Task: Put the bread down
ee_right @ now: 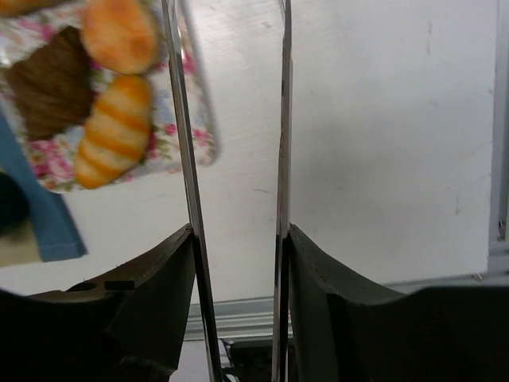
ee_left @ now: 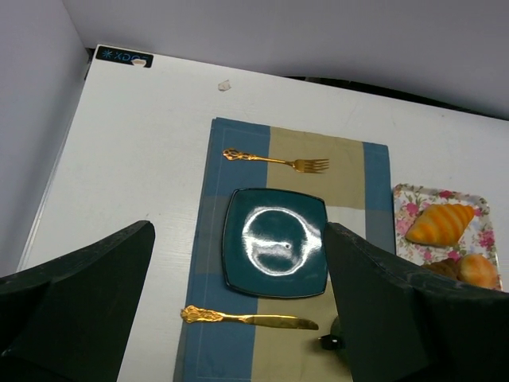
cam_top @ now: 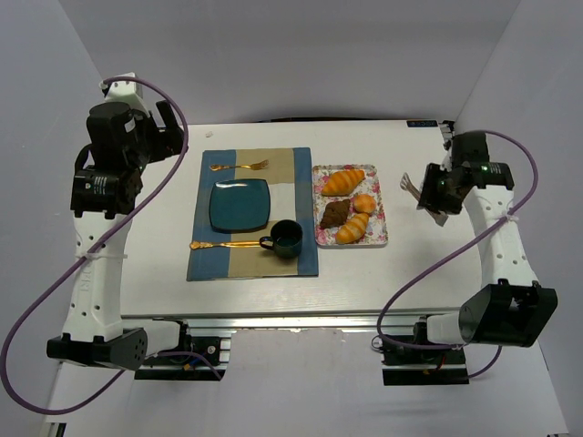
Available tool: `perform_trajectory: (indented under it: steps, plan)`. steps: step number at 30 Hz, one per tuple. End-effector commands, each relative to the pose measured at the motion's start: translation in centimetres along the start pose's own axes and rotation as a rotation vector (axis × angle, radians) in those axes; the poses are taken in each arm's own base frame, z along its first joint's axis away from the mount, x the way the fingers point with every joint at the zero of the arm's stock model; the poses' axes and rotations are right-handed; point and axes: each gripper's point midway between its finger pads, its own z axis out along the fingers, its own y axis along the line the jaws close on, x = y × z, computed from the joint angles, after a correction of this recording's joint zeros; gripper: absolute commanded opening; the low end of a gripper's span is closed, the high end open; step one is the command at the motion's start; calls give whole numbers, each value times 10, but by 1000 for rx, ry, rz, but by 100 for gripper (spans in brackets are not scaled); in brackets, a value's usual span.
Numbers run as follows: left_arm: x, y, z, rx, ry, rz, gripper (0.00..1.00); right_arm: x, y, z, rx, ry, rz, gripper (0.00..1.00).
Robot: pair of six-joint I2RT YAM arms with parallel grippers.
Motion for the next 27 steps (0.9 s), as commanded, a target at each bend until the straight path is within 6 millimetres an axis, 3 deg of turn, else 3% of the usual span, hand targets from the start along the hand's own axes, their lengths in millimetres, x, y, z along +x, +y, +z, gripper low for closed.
perform_trajectory:
  steps: [1, 2, 3, 6, 9, 18, 27]
  plan:
    - [-18, -13, -8, 58, -53, -47, 98, -22, 48, -22, -133, -56, -55, 52]
    - [-20, -16, -9, 72, -60, -48, 98, -30, 59, -28, -146, -76, -69, 52]
    - [-20, -19, -10, 90, -59, -47, 98, -26, 79, -24, -168, -53, -95, 52]
    - [-23, -18, -15, 91, -64, -34, 98, -22, 114, -20, -206, -24, -134, 52]
    - [-21, -17, -19, 91, -67, -30, 98, -14, 130, -7, -196, -1, -159, 51]
    - [-16, -18, -22, 102, -59, -24, 98, -11, 126, 17, -102, 2, -208, 52]
    - [-13, -14, -22, 85, -55, -18, 98, 12, 109, 44, -31, 75, -247, 53]
